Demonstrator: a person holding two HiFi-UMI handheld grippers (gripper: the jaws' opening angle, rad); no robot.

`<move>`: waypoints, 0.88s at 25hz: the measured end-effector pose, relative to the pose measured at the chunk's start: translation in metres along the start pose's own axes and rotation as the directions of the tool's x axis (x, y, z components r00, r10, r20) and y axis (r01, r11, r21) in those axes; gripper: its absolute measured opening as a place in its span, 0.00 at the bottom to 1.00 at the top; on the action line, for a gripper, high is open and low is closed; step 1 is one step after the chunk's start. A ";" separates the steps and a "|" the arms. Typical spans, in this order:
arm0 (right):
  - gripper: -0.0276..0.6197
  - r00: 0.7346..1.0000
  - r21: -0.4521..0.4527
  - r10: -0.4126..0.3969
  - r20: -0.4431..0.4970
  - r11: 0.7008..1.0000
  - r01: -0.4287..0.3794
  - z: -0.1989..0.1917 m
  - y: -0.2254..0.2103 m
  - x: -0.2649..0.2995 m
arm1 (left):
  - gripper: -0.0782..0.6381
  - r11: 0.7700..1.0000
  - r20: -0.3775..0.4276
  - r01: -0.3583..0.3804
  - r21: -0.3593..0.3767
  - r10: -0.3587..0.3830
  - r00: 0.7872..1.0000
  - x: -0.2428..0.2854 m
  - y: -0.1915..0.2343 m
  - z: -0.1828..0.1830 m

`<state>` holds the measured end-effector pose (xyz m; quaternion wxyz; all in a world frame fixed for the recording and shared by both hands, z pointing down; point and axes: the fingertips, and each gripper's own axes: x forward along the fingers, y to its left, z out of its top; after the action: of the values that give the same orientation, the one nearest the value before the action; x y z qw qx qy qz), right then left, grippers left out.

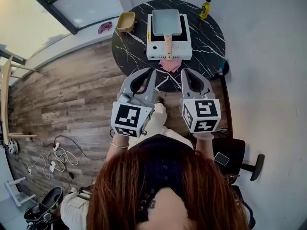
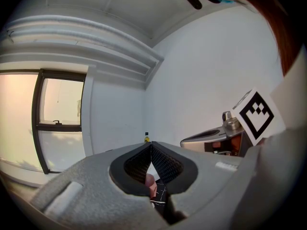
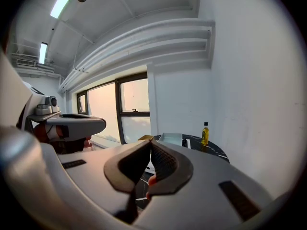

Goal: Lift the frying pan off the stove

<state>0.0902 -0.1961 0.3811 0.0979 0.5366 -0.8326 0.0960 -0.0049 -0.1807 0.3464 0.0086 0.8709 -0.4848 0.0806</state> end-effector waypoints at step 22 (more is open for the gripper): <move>0.13 0.995 0.067 0.038 -0.087 0.997 -0.032 0.006 -0.032 0.102 | 0.13 1.000 0.011 -0.003 -0.018 0.003 1.000 0.082 0.069 0.008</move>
<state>0.0781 -0.2996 0.4042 0.1154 0.5202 -0.8331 0.1486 -0.0200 -0.2873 0.3464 0.0138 0.8704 -0.4868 0.0716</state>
